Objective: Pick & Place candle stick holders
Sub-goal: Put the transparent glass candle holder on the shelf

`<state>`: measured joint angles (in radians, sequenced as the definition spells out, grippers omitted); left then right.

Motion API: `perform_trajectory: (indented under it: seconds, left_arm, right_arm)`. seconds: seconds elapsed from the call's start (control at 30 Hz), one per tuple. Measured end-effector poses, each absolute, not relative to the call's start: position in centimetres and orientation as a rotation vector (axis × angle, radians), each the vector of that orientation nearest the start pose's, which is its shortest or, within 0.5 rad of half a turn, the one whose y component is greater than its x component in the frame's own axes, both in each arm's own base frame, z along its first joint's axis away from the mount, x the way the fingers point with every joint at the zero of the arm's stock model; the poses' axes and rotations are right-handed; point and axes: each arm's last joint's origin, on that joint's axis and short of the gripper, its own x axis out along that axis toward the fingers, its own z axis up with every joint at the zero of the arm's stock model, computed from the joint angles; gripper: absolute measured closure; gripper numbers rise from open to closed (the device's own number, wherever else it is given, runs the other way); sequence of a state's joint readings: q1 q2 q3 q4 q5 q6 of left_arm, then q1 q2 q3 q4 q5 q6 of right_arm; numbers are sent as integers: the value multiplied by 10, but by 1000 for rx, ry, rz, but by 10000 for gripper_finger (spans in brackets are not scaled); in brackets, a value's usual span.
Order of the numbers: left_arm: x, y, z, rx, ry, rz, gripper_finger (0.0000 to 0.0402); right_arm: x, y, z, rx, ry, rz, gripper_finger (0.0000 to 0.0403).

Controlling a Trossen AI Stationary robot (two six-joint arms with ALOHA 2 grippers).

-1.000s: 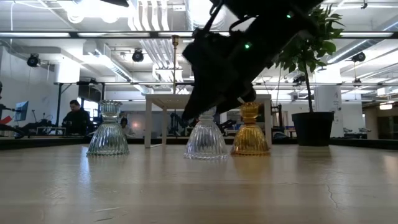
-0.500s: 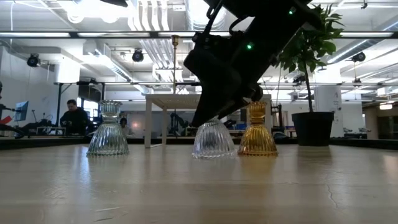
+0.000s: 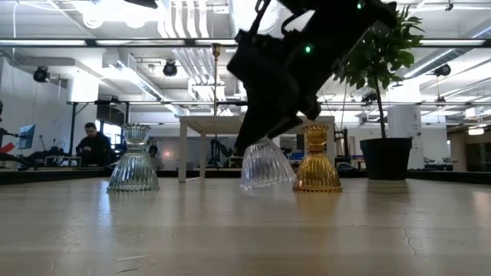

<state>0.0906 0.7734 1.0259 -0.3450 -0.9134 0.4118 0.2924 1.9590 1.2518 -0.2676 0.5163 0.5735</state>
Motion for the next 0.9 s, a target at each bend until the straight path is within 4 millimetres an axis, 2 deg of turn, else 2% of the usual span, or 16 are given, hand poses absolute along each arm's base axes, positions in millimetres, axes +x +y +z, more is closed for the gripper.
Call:
perform_trajectory:
  seconds: [0.13,0.3,0.57,0.7,0.9]
  left_arm:
    - [136,35,399,415,294,971,214]
    - [136,35,399,418,296,969,214]
    - [136,35,399,424,300,972,214]
    - [136,35,399,424,300,971,214]
    - [136,35,399,423,301,972,213]
  right_arm:
    - [380,101,172,135,764,-464,278]
    - [374,97,200,137,696,-472,278]
    - [363,86,265,230,554,-449,279]
    - [356,68,295,314,491,-446,279]
    - [345,25,329,377,435,-529,279]
